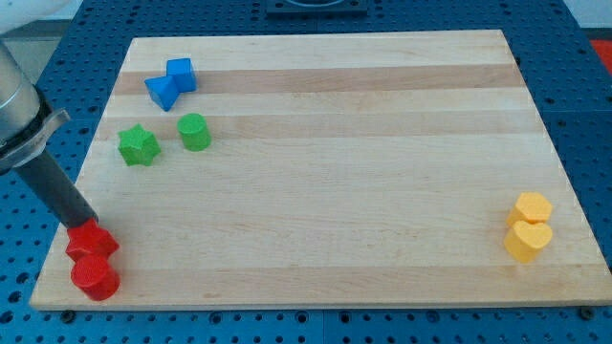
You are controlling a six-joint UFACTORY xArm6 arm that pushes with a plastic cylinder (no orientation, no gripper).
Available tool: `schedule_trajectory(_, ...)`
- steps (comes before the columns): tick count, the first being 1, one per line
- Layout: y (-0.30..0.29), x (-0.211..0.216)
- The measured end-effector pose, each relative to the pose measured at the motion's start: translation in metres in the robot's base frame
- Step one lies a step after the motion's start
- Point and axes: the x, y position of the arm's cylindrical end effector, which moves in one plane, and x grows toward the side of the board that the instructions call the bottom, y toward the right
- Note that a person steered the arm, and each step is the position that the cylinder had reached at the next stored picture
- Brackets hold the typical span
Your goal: Slightly move the blue blocks towards the top
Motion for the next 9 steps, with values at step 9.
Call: schedule_trajectory(9,0.21,-0.156)
